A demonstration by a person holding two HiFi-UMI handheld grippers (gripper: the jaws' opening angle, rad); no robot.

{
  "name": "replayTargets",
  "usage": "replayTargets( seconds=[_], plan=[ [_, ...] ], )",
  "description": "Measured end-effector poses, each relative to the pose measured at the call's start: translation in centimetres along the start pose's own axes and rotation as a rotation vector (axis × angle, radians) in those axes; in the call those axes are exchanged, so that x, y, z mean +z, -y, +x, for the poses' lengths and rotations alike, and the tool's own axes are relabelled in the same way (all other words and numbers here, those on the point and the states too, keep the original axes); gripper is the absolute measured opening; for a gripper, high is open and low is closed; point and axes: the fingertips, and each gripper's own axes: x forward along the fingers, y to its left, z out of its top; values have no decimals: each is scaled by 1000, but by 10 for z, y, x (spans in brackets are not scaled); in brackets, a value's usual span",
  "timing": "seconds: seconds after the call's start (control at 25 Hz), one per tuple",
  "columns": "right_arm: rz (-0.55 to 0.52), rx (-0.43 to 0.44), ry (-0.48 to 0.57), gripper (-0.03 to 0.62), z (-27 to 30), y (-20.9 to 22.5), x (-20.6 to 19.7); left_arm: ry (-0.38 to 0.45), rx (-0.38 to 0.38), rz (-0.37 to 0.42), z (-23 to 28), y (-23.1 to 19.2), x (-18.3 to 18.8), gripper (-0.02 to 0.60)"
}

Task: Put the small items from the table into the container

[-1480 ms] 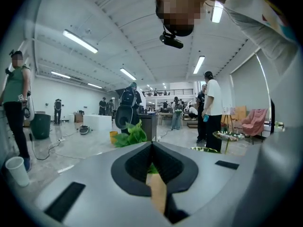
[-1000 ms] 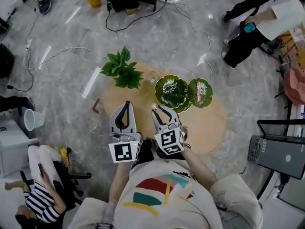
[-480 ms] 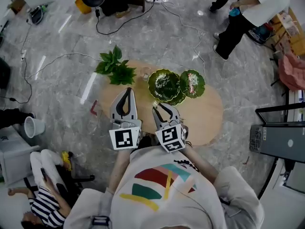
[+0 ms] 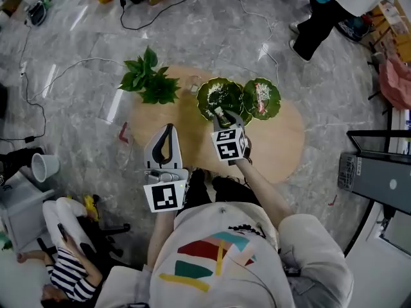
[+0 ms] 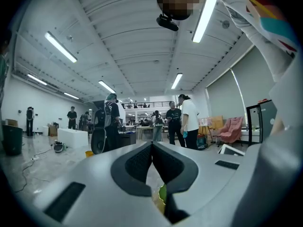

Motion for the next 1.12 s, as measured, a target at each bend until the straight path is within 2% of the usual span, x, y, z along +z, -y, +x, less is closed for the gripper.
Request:
replayTargets(
  seconds=[0.32, 0.56, 0.88, 1.12],
  plan=[
    [-42, -86, -103, 114, 91, 28, -28, -133, 1, -18, 6, -7, -62, 8],
    [-40, -106, -142, 115, 111, 38, -36, -163, 13, -24, 17, -8, -72, 9],
    [-42, -64, -40, 156, 103, 37, -12, -108, 25, -19, 29, -4, -48, 8],
    [52, 6, 97, 163, 48, 22, 26, -42, 28, -15, 32, 0, -20, 8]
  ],
)
